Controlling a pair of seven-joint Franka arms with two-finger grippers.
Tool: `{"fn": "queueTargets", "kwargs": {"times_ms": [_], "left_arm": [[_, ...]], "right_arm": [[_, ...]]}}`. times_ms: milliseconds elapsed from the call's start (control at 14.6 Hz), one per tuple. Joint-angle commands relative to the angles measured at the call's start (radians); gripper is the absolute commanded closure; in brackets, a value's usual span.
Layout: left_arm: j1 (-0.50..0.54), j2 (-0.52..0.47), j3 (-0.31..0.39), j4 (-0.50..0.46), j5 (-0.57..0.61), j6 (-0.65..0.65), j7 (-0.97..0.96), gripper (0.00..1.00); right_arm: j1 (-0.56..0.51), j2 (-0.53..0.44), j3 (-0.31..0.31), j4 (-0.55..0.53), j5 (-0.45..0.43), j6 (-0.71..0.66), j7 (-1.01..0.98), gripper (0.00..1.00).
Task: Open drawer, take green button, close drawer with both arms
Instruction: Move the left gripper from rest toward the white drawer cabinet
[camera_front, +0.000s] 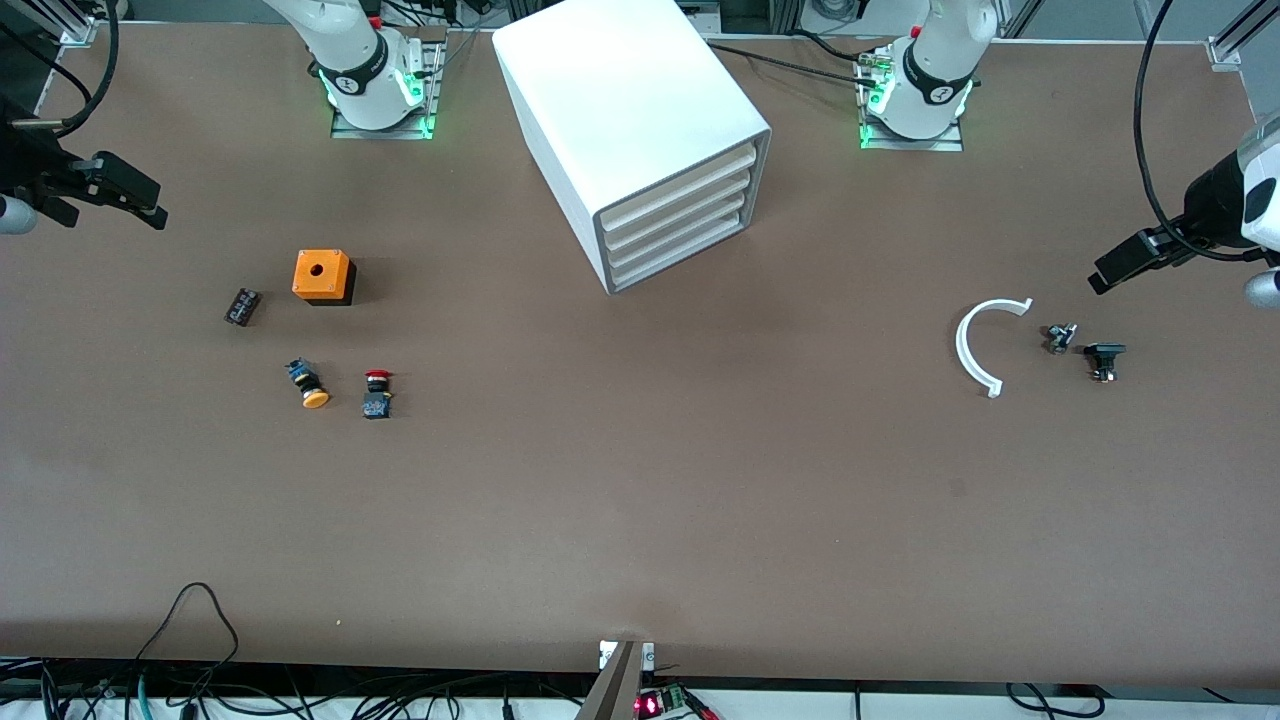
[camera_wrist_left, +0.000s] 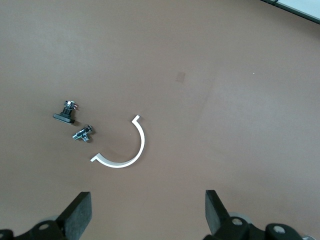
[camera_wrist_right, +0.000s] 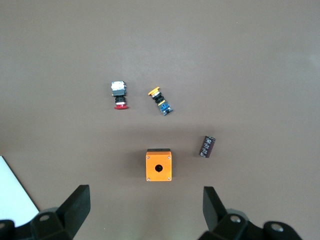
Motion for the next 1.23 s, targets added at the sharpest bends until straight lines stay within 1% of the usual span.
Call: {"fn": "queueTargets", "kwargs": {"times_ms": [0,137,821,1026,1094,1162], "left_arm": [[0.000,-0.024,-0.004,-0.010,0.012,-0.024,0.017,0.00],[0.000,-0.012,-0.002,0.018,0.010,-0.032,0.018,0.00],[-0.003,-0.005,-0.004,0.027,-0.003,-0.030,0.020,0.00],[-0.019,0.016,-0.005,0.038,-0.003,-0.029,0.022,0.00],[-0.026,0.022,-0.005,0.029,-0.008,-0.030,0.020,0.00],[-0.048,0.053,-0.011,0.009,-0.023,-0.030,0.020,0.00]], "right_arm": [[-0.010,0.007,0.001,0.022,0.015,-0.020,-0.018,0.00],[-0.010,0.007,0.001,0.022,0.015,-0.020,-0.018,0.00],[-0.010,0.007,0.001,0.024,0.012,-0.020,-0.018,0.00],[-0.012,0.010,0.001,0.024,0.011,-0.020,-0.018,0.00],[-0.012,0.010,0.001,0.024,0.011,-0.020,-0.018,0.00],[-0.012,0.010,0.002,0.024,0.003,-0.020,-0.018,0.00]]}}
